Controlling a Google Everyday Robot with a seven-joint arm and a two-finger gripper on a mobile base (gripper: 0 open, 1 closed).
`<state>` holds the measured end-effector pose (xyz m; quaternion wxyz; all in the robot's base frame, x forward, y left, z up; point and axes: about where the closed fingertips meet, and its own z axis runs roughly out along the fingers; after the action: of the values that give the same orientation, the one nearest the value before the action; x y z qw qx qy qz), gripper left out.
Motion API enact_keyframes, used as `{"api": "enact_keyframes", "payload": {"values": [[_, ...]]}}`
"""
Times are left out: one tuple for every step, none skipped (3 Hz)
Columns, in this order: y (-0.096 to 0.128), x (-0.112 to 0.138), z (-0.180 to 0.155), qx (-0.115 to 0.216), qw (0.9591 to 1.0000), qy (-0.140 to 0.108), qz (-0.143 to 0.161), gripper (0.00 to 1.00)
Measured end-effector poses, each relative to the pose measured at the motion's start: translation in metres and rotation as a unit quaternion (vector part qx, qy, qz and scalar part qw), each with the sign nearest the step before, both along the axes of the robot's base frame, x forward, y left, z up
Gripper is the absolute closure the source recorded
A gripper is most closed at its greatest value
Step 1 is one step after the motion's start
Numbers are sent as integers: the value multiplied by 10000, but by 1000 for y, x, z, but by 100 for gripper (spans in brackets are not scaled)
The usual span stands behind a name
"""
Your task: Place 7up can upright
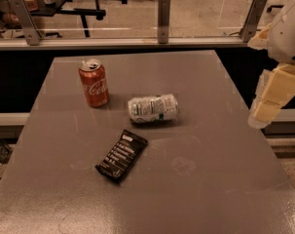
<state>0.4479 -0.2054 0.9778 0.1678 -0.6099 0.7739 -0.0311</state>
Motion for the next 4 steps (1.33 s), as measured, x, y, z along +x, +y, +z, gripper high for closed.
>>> {"api": "enact_keyframes", "payload": {"values": [[27, 20, -5, 48, 9997, -12, 247, 0], [70, 49, -36, 1, 9973, 204, 702, 0], [100, 63, -63, -98, 9938, 411, 1032, 0], [128, 75, -88, -157, 9896, 627, 1283, 0]]}}
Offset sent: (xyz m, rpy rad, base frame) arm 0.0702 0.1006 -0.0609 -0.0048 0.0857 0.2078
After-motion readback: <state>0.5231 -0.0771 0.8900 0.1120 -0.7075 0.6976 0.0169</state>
